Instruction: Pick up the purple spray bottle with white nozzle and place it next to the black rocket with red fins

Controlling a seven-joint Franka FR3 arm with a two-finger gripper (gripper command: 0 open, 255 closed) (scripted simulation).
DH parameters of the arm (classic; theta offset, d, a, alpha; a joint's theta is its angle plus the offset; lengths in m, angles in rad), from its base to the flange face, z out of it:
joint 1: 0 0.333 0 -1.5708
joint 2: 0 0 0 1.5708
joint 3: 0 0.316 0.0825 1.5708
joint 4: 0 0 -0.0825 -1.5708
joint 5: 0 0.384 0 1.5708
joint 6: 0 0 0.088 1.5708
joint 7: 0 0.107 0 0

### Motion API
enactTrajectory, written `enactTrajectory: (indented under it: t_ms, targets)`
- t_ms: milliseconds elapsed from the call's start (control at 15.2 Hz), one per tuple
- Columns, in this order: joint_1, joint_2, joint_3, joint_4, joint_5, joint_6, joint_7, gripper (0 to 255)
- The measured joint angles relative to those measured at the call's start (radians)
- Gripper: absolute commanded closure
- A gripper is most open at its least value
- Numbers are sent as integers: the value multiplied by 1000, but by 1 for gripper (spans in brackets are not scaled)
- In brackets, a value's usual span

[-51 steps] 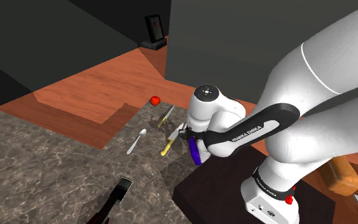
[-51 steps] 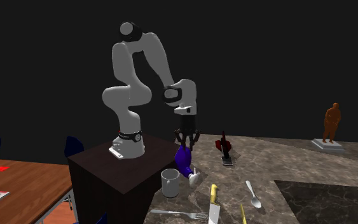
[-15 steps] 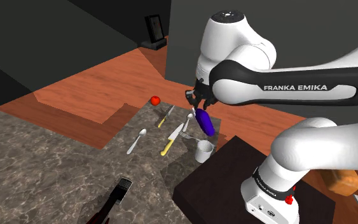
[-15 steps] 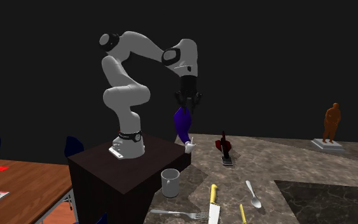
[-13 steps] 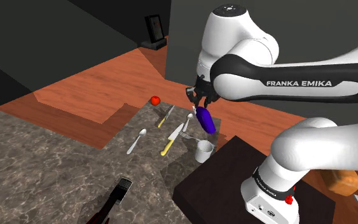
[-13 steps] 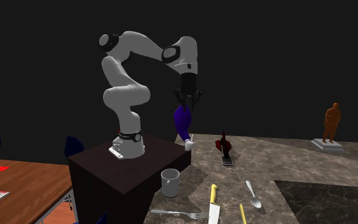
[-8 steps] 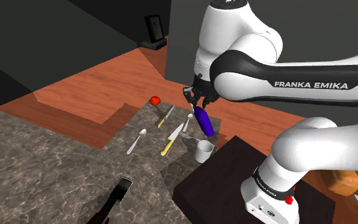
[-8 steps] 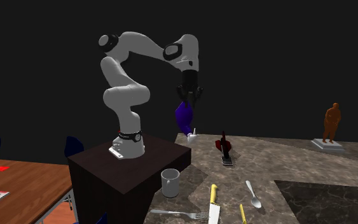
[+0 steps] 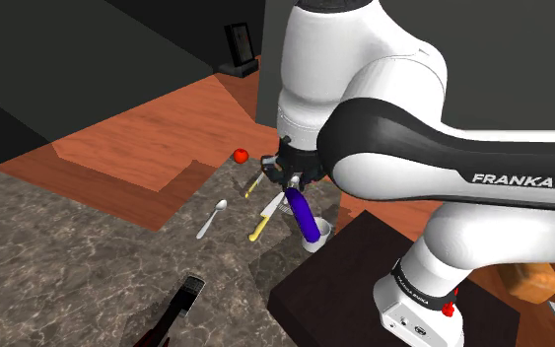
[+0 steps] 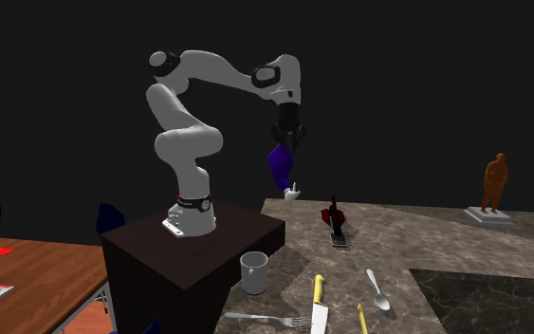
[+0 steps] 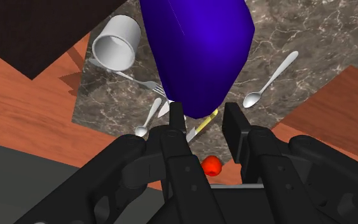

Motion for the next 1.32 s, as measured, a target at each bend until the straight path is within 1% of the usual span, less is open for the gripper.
enactTrajectory:
  t_ms: [66,198,264,594,858,1122,1188,1254,1320]
  targets:
    - [9,0,20,14,11,-14,23,255]
    - [1,24,65,58,24,-28,65,255]
    - [6,28,87,80,35,-44,90,255]
    - [-11,72,214,198,72,-93,211,255]
    - [-74,126,339,318,88,-120,304,255]
    - [-150,164,467,450,100,-164,394,255]
    - [-190,179,511,498,98,-176,413,255]
    - [-211,183,541,529,102,-187,432,255]
    - [-251,191,585,575,104,-200,452,255]
